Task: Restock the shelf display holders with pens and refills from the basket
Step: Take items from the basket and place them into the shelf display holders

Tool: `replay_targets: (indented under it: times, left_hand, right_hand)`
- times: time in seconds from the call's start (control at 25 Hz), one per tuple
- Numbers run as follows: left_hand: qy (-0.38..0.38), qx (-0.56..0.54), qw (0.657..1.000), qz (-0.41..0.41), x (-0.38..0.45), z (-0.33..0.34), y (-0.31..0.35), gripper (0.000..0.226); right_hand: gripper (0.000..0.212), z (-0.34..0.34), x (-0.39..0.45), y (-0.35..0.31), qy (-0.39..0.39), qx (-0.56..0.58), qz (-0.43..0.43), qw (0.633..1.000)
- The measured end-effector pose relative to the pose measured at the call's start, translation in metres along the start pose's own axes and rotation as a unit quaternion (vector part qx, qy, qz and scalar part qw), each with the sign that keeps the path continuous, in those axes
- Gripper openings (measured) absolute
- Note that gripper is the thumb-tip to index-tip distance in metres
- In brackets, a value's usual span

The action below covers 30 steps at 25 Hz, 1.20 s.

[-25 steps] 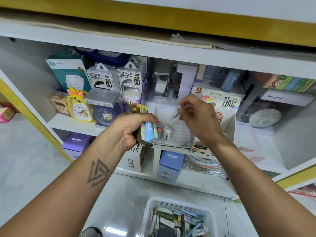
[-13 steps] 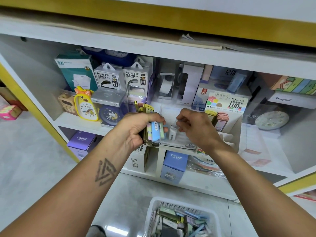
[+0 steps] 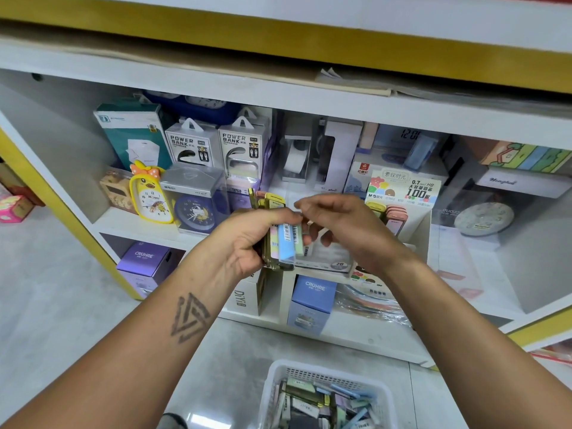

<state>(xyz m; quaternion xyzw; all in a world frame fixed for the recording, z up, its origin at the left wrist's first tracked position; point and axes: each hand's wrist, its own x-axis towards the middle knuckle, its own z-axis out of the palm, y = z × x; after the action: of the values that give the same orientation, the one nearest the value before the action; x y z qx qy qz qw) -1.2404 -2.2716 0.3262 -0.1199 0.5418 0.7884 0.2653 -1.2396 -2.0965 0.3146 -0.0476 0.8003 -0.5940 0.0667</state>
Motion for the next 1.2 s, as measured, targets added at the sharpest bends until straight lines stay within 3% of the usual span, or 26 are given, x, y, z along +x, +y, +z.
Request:
replay_targets:
  times: [0.12,0.2,0.4,0.56,0.72,0.88,1.04,1.2]
  left_hand:
    - [-0.02,-0.01,1.0,-0.015,0.0,0.006,-0.001,0.007]
    - [-0.018,-0.013,1.0,-0.022,0.0,0.01,-0.001,0.016]
    - [-0.012,-0.022,0.999,-0.027,0.003,0.021,-0.005,0.014]
    - [0.007,-0.025,0.999,-0.029,0.008,0.024,-0.006,0.011]
    - [0.056,-0.018,0.998,-0.02,0.01,0.016,-0.002,0.011]
    - [0.082,-0.038,0.996,-0.004,0.007,0.005,0.005,0.017]
    - [0.094,-0.055,0.994,0.002,0.004,-0.003,0.012,0.015]
    - [0.092,-0.044,0.995,-0.008,0.003,-0.006,0.012,0.016]
  right_hand:
    - [0.03,-0.007,-0.007,-0.002,-0.084,0.129,0.03,0.988]
    - [0.04,-0.013,-0.01,-0.001,-0.095,0.137,0.013,0.986]
    - [0.031,-0.025,-0.014,0.0,-0.001,0.124,-0.017,0.992]
    - [0.025,-0.035,-0.017,-0.004,0.023,0.136,-0.004,0.99]
    - [0.021,-0.041,-0.019,-0.006,0.054,0.061,-0.02,0.996]
    - [0.015,-0.045,-0.017,0.001,0.102,-0.136,-0.037,0.985]
    - [0.012,-0.036,-0.014,0.01,0.083,-0.282,-0.036,0.955]
    - [0.011,-0.035,-0.01,0.013,0.06,-0.308,-0.033,0.949]
